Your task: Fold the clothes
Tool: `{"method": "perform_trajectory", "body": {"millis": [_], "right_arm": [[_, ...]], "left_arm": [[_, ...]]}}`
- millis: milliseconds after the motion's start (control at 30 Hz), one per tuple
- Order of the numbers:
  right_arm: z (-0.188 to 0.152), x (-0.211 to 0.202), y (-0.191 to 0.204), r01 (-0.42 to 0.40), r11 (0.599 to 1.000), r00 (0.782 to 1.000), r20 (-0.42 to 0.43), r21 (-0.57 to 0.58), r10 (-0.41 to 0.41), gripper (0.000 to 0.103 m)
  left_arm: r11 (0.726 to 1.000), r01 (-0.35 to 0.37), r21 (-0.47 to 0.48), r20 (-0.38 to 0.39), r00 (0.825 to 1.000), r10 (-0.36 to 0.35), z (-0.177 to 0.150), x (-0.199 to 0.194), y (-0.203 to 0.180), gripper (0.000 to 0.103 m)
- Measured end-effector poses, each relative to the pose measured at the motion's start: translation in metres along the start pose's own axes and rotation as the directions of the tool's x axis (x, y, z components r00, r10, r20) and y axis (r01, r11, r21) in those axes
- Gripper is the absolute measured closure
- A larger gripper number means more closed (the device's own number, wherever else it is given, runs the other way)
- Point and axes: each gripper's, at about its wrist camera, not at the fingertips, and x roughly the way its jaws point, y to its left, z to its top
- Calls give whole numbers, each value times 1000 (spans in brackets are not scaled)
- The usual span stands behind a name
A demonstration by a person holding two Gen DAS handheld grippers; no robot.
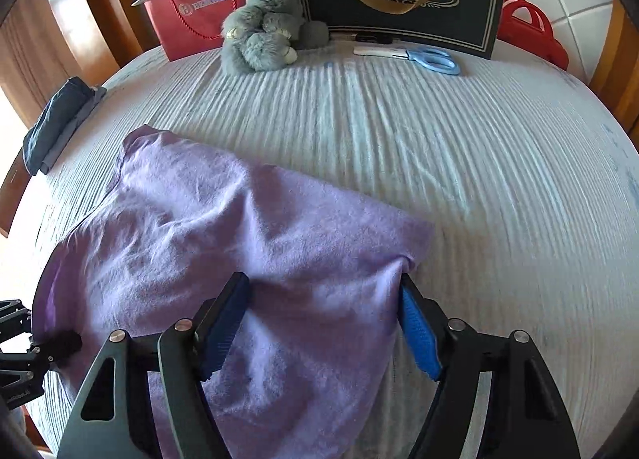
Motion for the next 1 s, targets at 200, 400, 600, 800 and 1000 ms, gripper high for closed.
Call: {"method": "perform_trajectory", "body": {"millis": [200, 400, 600, 800, 1000], "right_arm": [[2, 1, 0, 3, 999, 1000, -6, -42, -3, 40], [6, 7, 8, 34, 996, 999, -34, -77, -36, 29], [13, 4, 9, 51, 995, 993, -100, -89, -60, 59], [2, -4, 6, 42, 995, 998, -50, -91, -47, 71], [5, -1, -7, -54, 996, 997, -53, -65, 51, 58]], "left_arm": [[1000, 26, -7, 3, 1000, -26, 3, 3, -6, 82], [1000, 27, 1, 19, 999, -27, 7, 5, -11, 84], [999, 35, -7, 28, 999, -35, 7, 5, -14, 85], [1000, 29, 10, 26, 999, -29, 7, 5, -27, 89], [999, 38, 1, 27, 999, -38, 13, 11, -33, 89]]}}
